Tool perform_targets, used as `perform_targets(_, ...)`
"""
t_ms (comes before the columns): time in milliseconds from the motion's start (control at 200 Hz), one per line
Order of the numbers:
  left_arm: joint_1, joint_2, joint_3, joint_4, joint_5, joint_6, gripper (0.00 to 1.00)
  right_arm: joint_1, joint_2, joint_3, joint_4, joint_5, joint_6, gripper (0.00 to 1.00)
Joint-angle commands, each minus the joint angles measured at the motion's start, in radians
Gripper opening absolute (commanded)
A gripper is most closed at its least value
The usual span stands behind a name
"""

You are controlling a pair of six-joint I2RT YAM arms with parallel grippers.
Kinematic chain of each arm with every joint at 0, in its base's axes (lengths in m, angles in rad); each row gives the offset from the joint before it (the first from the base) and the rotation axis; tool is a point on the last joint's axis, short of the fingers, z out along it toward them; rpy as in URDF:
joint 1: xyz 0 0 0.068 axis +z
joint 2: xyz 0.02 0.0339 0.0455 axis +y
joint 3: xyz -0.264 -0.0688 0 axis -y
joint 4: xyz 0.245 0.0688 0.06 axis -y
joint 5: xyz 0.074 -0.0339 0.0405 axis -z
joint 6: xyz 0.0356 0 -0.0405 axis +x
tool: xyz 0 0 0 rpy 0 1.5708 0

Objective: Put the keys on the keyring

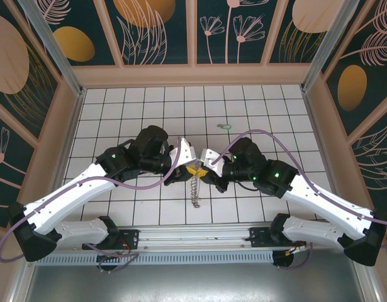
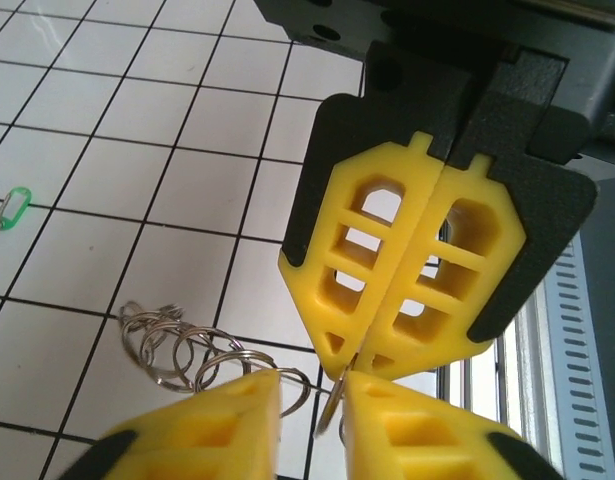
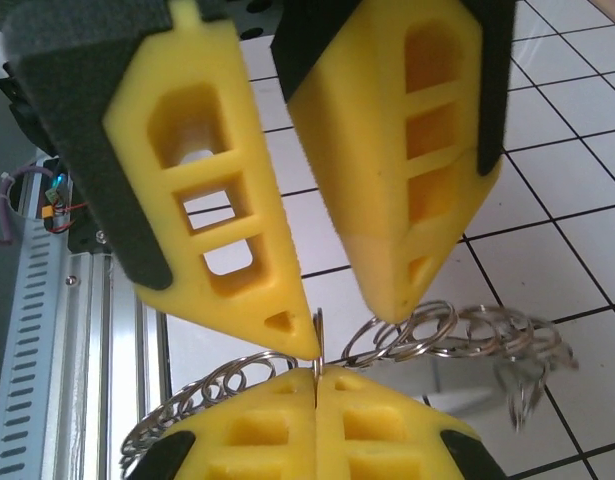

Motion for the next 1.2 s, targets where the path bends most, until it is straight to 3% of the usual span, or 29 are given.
perform_targets(0, -0.009, 0.033, 0.008, -0.012, -0.006, 0.011, 0.15, 0.010, -0.035, 0.033, 0.079, -0.045, -0.014, 0.00)
perform_targets(155, -0.009, 0.027, 0.004, -0.002, 0.002, 0.009, 0.00, 0.010, -0.047, 0.026, 0.085, -0.046, -0.013, 0.00)
perform_targets(375, -0.009, -0.006, -0.032, 0.050, -0.016, -0.010, 0.00, 0.010, -0.054, 0.017, 0.096, -0.047, -0.013, 0.00)
perform_targets(816, -0.010, -0.156, -0.205, 0.328, -0.082, -0.118, 0.00, 0.010, -0.114, -0.055, 0.207, -0.063, 0.010, 0.00)
perform_targets(996, -0.010, -0.189, -0.240, 0.382, -0.087, -0.141, 0.00, 0.010, -0.143, -0.092, 0.267, -0.084, 0.018, 0.23)
perform_targets(1196, -0.009, -0.224, -0.278, 0.453, -0.062, -0.164, 0.00, 0.010, -0.189, -0.128, 0.307, -0.084, 0.033, 0.37)
